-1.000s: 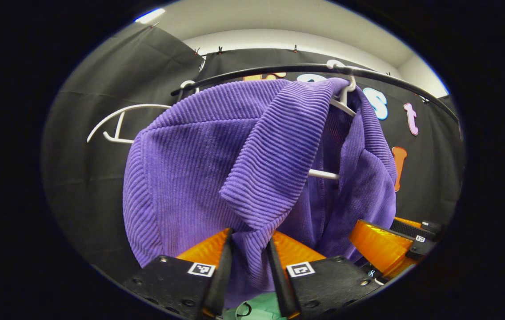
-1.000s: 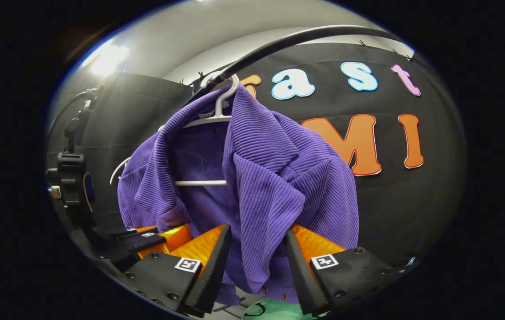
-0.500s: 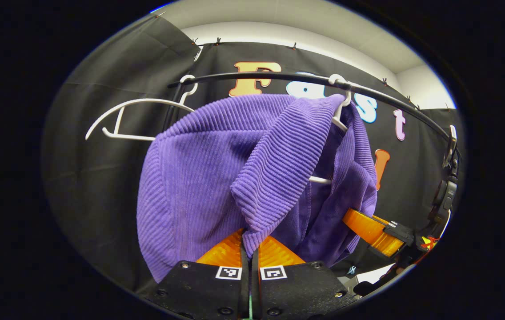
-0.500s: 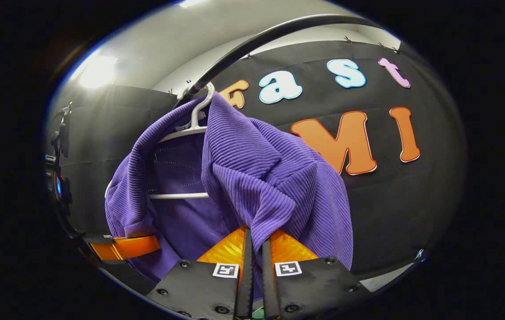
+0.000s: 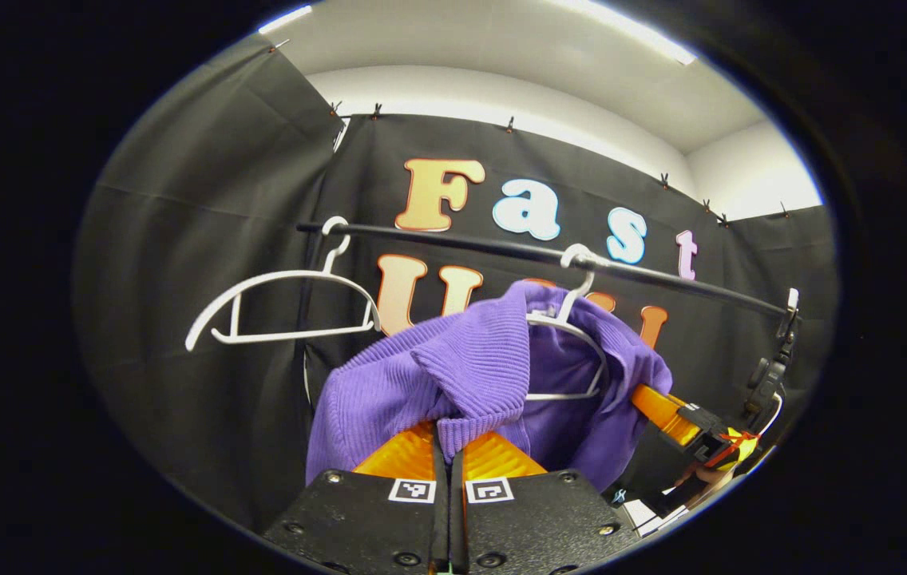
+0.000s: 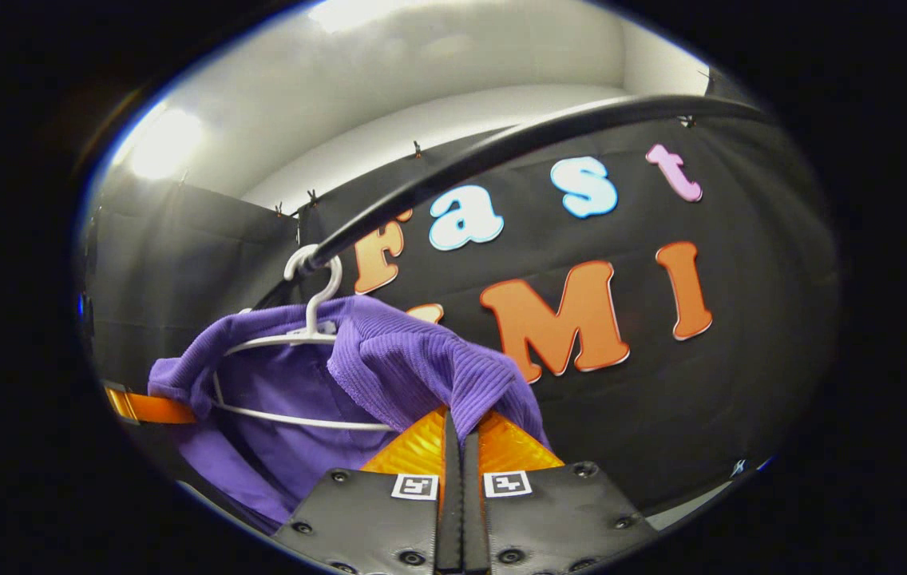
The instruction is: Grasp the clothes on the hanger with both hands and then place them into the laundry hamper below.
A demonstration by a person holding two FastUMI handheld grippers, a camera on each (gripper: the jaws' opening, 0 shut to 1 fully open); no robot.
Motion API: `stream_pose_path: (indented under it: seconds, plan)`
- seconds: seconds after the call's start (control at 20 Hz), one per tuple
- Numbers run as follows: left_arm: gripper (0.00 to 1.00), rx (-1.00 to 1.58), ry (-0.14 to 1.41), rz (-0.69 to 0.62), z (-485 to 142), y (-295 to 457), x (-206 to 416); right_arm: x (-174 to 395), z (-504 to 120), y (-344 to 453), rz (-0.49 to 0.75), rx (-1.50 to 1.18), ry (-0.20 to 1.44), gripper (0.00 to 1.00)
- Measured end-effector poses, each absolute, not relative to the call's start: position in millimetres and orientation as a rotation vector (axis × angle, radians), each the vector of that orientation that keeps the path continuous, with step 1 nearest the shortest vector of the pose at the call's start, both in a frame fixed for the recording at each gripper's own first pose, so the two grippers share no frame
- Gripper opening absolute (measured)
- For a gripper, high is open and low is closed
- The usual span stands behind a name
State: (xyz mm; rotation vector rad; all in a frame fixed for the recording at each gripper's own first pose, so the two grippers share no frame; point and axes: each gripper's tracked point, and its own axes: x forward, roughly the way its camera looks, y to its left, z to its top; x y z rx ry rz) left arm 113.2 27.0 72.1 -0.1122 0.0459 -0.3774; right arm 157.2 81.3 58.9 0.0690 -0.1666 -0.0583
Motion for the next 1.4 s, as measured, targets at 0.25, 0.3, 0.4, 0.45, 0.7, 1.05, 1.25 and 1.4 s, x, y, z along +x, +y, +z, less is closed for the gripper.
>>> stream_pose_path:
  seconds: [0.25, 0.3, 0.4, 0.45, 0.7, 1.05, 1.25, 1.4]
  plan:
    - [0.01, -0.137, 0.006, -0.334, 102, 63, 125, 161, 77, 46, -0.175, -0.003, -0.220, 0.07]
    - [0.01, -0.127, -0.010, -0.320, 108, 71, 128, 162, 79, 40, -0.195, -0.010, -0.229, 0.07]
    - [0.01, -0.101, -0.047, -0.299, 123, 86, 139, 164, 79, 31, -0.218, -0.021, -0.237, 0.08]
    - [0.03, -0.092, -0.055, -0.291, 129, 93, 146, 167, 79, 30, -0.221, -0.023, -0.236, 0.08]
    - [0.01, -0.070, -0.056, -0.279, 148, 112, 187, 177, 82, 19, -0.242, -0.049, -0.251, 0.08]
    - [0.01, -0.044, -0.026, -0.291, 146, 118, 233, 195, 81, 9, -0.292, -0.073, -0.259, 0.07]
    - [0.01, -0.020, 0.009, -0.313, 116, 112, 242, 206, 70, -6, -0.331, -0.071, -0.228, 0.08]
    - [0.02, -0.052, 0.048, -0.321, 90, 110, 246, 213, 53, -11, -0.340, -0.058, -0.187, 0.07]
